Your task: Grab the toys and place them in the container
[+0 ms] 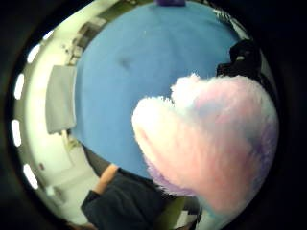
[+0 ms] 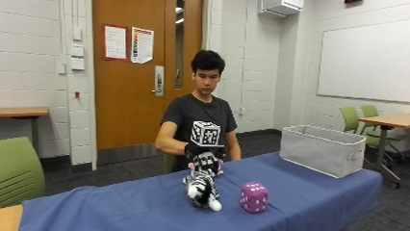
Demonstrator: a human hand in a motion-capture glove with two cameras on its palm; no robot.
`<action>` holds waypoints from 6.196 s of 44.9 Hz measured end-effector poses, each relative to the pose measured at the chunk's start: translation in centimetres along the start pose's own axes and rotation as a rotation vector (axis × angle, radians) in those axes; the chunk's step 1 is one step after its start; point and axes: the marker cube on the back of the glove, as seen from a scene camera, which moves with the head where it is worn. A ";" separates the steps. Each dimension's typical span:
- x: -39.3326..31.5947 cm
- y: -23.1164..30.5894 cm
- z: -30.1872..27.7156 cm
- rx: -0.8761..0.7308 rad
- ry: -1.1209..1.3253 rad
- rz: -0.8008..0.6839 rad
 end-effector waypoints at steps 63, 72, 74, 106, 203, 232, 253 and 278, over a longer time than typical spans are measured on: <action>-45.0 -9.3 -34.2 0.407 -0.095 -0.735; -46.8 -13.4 -31.3 0.316 -0.230 -0.709; -47.6 -13.2 -30.9 0.269 -0.264 -0.681; -42.4 -9.2 -31.4 0.229 -0.112 -0.624; -1.0 -27.7 -1.3 -0.020 -0.125 0.042; -2.5 -26.0 -6.2 0.055 -0.106 -0.040; -12.6 -23.5 -23.0 0.295 -0.099 -0.171; -43.5 -13.4 -37.4 0.417 -0.236 -0.670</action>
